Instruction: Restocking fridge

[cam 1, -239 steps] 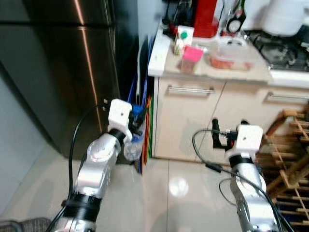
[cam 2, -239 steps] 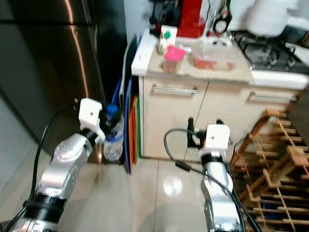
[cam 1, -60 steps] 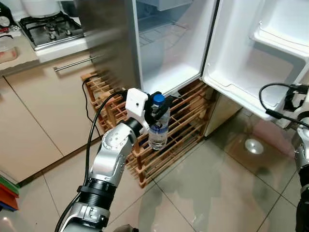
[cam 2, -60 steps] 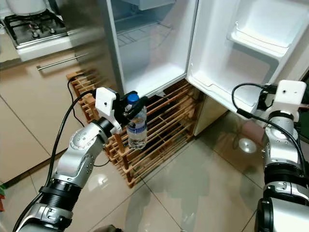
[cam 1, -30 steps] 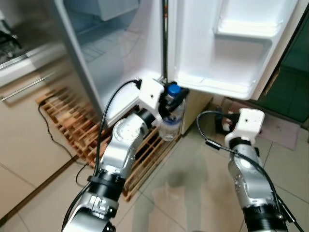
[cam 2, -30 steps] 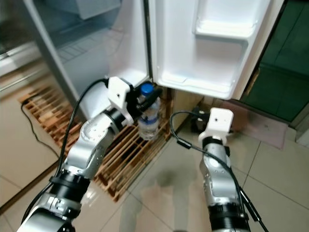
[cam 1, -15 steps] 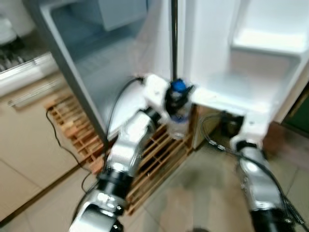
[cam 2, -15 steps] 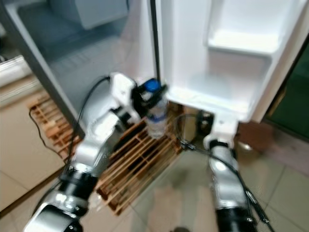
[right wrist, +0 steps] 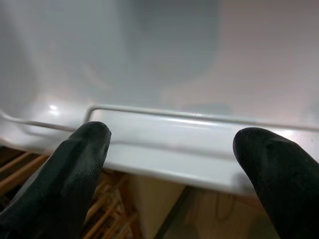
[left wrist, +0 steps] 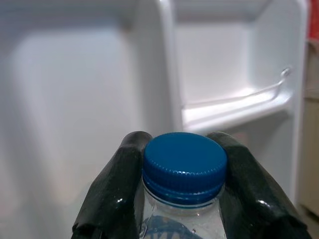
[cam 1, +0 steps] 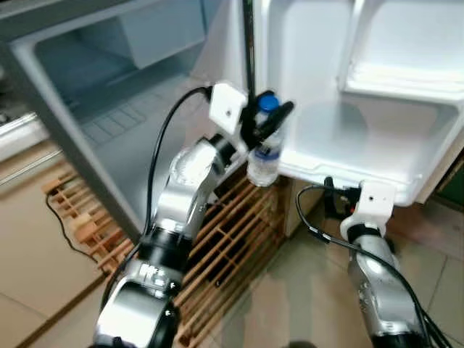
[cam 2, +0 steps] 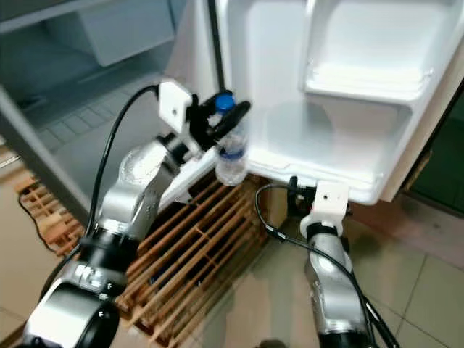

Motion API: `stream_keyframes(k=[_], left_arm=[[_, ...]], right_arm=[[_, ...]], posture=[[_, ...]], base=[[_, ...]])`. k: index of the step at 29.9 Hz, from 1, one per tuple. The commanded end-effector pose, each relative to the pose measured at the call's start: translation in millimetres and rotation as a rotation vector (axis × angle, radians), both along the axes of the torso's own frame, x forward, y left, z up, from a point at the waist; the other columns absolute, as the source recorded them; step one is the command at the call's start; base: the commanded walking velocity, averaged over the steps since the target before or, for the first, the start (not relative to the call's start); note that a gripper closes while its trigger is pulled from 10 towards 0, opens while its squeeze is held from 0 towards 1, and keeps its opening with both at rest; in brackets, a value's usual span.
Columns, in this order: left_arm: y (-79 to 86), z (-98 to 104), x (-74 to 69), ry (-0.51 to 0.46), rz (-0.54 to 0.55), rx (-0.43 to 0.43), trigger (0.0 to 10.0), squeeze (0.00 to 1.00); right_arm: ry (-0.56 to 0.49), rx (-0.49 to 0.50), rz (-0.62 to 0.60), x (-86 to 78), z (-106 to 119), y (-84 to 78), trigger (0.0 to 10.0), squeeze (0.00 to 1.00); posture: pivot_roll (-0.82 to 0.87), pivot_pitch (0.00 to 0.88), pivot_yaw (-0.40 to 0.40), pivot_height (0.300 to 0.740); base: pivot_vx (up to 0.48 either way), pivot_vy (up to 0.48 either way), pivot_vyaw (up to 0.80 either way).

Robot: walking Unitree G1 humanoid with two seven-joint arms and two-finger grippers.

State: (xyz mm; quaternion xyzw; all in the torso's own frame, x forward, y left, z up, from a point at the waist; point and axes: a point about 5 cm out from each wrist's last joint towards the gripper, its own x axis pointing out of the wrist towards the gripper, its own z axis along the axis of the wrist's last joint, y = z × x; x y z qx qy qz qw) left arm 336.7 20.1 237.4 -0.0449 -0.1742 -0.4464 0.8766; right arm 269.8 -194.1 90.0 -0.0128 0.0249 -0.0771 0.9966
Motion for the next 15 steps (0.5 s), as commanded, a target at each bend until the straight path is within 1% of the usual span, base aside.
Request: stream_keyframes(k=[1,3,5,7,9,11,15], left_arm=[[8.8,19,2.0,-0.053,0.0,-0.003,10.0,0.0],[6.7,25,2.3,-0.053,-0.023,-0.001,10.0,0.0],[1.4,38,2.6,-0.041,-0.076,-0.028,10.0,0.0],[-0.3,41,2.6,-0.047,-0.083,-0.029,10.0,0.0],[-7.2,46,3.5,-0.055,-0.098,-0.029,10.0,0.0],[-9.0,47,3.6,-0.058,-0.102,-0.026,10.0,0.0],[-23.6,53,2.9,-0.066,-0.148,-0.026,10.0,0.0]], right_arm=[[-0.012,0.022,0.071,-2.0,5,12.7,10.0,0.0],[0.005,0.025,0.103,-7.2,2,15.2,10.0,0.0],[0.043,0.027,0.13,-16.2,-5,15.2,10.0,0.0],[0.052,0.027,0.13,-18.1,-7,14.6,10.0,0.0],[0.06,0.032,0.124,-20.8,-8,13.7,10.0,0.0],[0.062,0.034,0.124,-21.4,-8,13.8,10.0,0.0],[0.064,0.048,0.121,-23.4,-7,15.6,10.0,0.0]], posture=[[-0.11,0.0,0.091,0.723],[-0.11,0.0,0.092,0.723],[-0.12,0.0,0.095,0.723],[-0.12,0.0,0.097,0.723],[-0.13,0.0,0.103,0.723],[-0.14,0.0,0.104,0.723],[-0.14,0.0,0.108,0.723]], base=[[0.0,0.0,0.0],[0.0,0.0,0.0],[0.0,0.0,0.0],[0.0,0.0,0.0],[0.0,0.0,0.0],[0.0,0.0,0.0],[0.0,0.0,0.0]])
